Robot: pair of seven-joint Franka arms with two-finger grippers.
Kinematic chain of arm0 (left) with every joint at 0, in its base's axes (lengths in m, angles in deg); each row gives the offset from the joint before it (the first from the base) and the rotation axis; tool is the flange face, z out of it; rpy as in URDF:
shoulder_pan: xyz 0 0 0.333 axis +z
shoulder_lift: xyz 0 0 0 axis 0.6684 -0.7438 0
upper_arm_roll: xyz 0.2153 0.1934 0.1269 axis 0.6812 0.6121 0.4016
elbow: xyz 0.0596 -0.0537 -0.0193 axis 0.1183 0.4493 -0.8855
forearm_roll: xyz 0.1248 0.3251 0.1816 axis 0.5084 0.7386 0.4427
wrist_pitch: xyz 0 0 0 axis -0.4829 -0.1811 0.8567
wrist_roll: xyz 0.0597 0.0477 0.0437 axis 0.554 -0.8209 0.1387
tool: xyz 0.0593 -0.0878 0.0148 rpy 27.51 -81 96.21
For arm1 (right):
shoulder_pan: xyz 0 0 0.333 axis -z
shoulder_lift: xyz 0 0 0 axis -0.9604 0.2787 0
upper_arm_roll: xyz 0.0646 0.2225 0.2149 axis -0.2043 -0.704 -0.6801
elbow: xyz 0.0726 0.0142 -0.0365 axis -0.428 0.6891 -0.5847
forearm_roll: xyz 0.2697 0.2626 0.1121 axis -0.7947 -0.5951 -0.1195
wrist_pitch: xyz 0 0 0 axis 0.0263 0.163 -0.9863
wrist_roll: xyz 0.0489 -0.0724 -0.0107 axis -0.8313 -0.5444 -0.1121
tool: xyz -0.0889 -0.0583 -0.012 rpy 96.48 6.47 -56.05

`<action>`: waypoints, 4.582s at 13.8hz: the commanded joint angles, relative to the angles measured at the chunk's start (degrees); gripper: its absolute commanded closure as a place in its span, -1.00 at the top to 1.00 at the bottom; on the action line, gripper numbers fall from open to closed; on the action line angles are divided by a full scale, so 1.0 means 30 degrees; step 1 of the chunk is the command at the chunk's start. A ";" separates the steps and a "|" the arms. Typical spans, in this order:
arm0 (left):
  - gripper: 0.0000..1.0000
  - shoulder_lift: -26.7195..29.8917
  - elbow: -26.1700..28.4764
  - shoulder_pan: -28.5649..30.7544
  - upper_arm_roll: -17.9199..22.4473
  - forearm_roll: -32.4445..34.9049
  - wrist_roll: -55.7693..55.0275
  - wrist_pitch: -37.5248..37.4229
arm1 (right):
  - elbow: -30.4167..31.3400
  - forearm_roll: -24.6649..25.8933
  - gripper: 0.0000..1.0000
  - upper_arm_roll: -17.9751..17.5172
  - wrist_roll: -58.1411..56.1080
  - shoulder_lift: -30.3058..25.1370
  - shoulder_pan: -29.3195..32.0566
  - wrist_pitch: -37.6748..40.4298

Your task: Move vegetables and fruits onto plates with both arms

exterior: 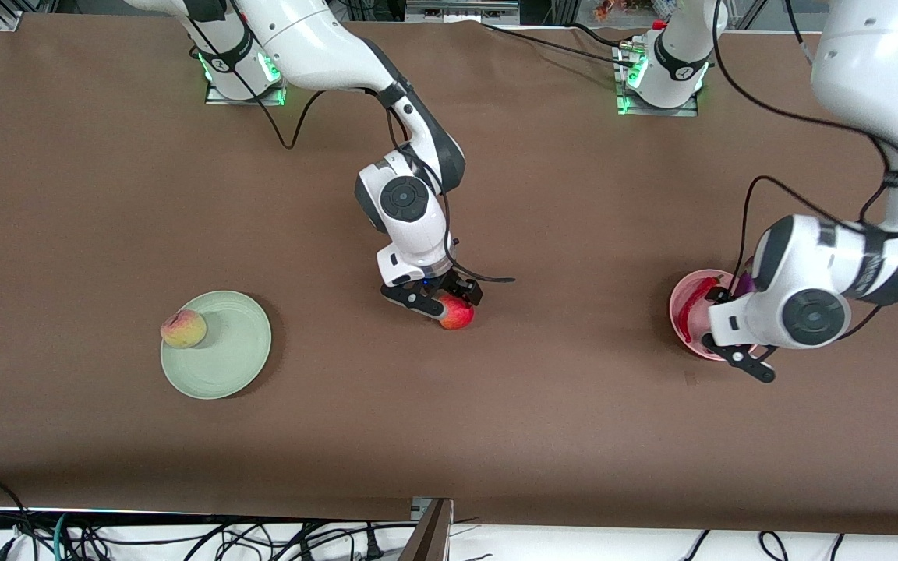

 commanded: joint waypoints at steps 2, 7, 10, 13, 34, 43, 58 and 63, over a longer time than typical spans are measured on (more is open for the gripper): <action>1.00 0.1580 -0.2081 -0.0210 -0.0544 -0.1802 -0.3942 -0.2631 | -0.0309 0.0631 1.00 0.0250 0.0266 0.0367 -0.0266 -0.0603; 1.00 0.3862 -0.4489 -0.0122 -0.1192 -0.2064 -0.5826 -0.4016 | -0.0309 0.1075 1.00 0.0250 0.0266 0.0719 -0.0266 -0.1657; 1.00 0.4425 -0.6184 0.0287 -0.0696 -0.3815 -0.6060 -0.5653 | -0.0309 0.1104 0.96 0.0279 0.0237 0.0865 -0.0354 -0.1716; 1.00 0.7546 -0.2373 -0.1173 0.1732 -0.4842 -0.6206 -0.4756 | -0.0309 0.1776 0.21 0.0250 0.0207 0.0924 -0.0325 -0.2182; 1.00 1.1397 0.3682 -0.2613 0.3320 -0.5611 -0.6031 -0.2025 | 0.0713 0.0665 -0.22 0.1217 -1.9821 -0.3266 0.9659 1.1116; 1.00 1.1397 0.3653 -0.2613 0.3320 -0.5582 -0.6002 -0.1996 | 0.1010 0.0489 0.89 0.1217 -2.0566 -0.1918 1.0749 1.0324; 1.00 1.1310 0.3653 -0.2671 0.3203 -0.5553 -0.6002 -0.1996 | 0.0271 0.3796 1.00 0.0695 -2.1327 -1.0226 1.3383 1.9166; 1.00 1.1310 0.3624 -0.2671 0.3174 -0.5553 -0.6031 -0.1996 | 0.2236 0.5847 1.00 -0.2208 -2.1326 -1.4422 1.5114 2.0897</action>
